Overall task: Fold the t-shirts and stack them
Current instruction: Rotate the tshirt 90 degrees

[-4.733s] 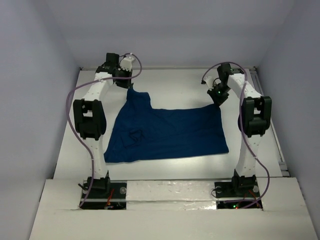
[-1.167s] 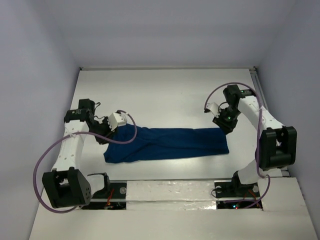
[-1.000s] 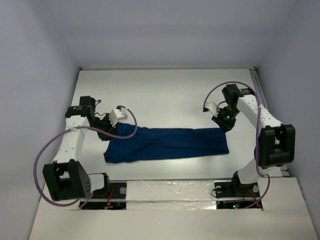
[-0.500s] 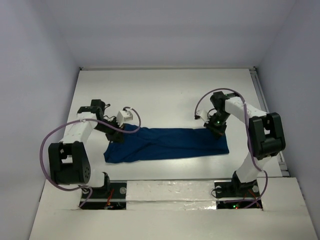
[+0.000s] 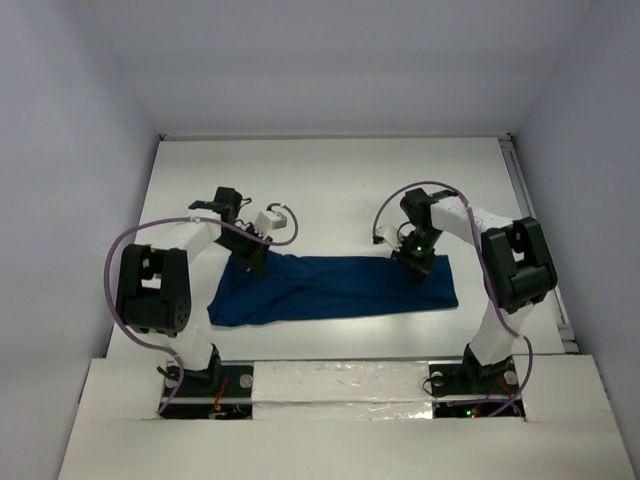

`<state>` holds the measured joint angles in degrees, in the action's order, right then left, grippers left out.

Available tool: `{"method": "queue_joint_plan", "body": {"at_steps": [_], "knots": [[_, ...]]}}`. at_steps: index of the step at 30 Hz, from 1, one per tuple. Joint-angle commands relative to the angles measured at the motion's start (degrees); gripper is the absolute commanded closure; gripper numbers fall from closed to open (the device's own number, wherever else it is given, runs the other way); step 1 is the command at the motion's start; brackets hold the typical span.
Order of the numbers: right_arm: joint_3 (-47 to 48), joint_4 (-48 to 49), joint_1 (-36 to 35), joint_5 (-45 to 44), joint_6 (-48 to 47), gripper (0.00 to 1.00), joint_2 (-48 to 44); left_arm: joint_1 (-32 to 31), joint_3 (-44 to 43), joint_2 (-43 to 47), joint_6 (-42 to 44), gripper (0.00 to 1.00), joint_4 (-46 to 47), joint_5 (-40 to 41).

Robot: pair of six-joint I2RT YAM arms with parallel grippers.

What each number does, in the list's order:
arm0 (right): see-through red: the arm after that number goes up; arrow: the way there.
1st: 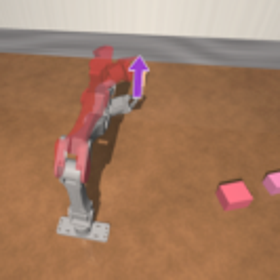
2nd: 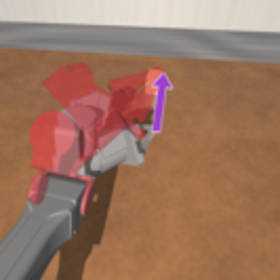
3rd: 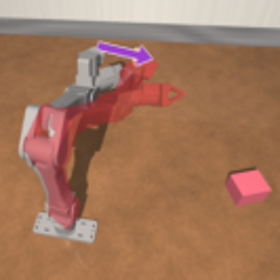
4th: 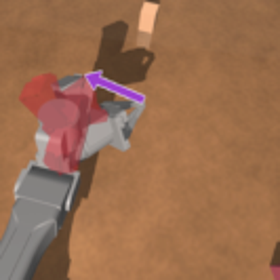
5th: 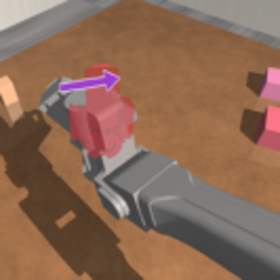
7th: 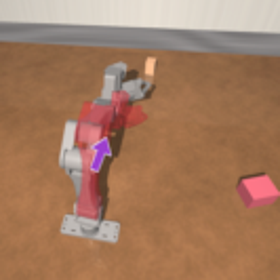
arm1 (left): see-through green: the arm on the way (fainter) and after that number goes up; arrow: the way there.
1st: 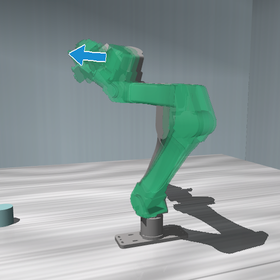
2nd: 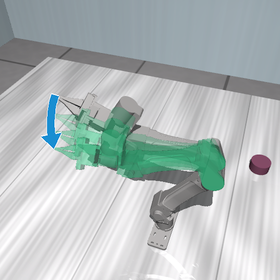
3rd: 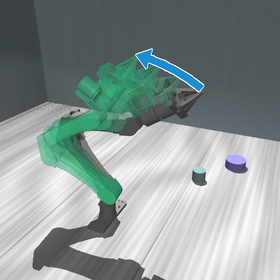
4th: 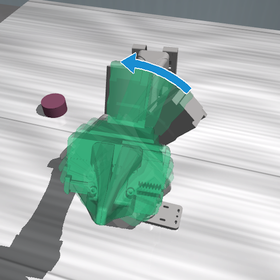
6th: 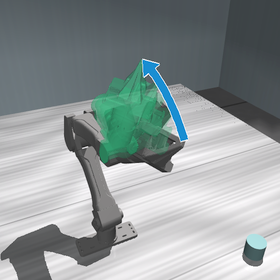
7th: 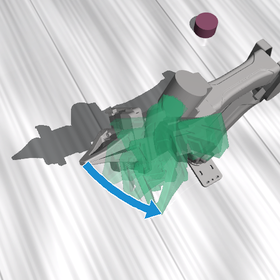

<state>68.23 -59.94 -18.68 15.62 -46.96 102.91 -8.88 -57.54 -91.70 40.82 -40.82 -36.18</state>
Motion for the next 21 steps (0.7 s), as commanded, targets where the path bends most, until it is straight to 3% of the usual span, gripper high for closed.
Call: {"method": "queue_joint_plan", "body": {"at_steps": [1,14,21], "knots": [[2.3,2.5,-1.6,0.0,2.8,1.0,0.8,-0.3,-2.4,-1.6,-5.7,1.0,2.0,2.2],[5.3,8.2,-5.1,1.4,11.8,1.0,4.7,-2.8,-4.5,-9.5,-16.9,1.0,8.0,7.1],[8.1,5.6,-7.7,1.2,15.0,1.0,8.7,-3.6,-6.9,-15.3,-19.9,1.0,8.0,9.4]]}}
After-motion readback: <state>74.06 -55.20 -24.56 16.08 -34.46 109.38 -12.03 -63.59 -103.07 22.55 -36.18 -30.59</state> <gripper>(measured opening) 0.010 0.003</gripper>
